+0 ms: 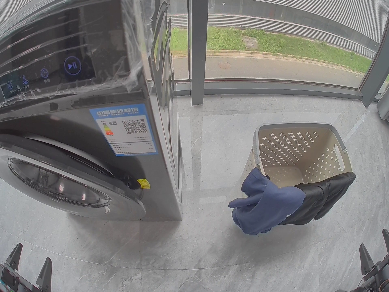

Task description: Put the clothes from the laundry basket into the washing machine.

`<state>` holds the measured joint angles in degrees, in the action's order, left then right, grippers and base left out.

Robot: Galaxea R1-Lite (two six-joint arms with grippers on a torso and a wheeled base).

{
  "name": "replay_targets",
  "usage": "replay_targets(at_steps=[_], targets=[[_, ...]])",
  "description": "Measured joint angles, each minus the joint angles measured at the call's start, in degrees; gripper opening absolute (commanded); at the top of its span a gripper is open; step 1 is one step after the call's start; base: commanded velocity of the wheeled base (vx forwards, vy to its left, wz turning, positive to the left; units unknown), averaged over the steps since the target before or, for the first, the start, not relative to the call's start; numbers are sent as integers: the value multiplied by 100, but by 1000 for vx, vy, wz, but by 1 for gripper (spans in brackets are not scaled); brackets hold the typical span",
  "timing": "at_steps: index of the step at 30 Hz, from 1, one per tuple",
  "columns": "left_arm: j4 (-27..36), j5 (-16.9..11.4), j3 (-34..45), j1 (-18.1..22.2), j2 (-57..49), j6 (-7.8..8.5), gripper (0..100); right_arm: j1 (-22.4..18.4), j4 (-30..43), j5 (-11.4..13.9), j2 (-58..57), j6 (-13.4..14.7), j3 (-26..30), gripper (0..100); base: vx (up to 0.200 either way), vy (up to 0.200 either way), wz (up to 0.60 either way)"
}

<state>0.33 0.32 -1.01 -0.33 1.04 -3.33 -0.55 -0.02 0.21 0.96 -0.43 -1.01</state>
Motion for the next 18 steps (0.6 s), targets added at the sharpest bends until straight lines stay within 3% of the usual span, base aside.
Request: replay_targets(at_steps=[16, 18], targets=[[0, 1, 0, 0, 0, 0, 100, -5, 0, -5, 0, 0, 0, 100, 0, 13, 0], [0, 1, 0, 0, 0, 0, 100, -5, 0, -2, 0, 0, 0, 100, 0, 200, 0]])
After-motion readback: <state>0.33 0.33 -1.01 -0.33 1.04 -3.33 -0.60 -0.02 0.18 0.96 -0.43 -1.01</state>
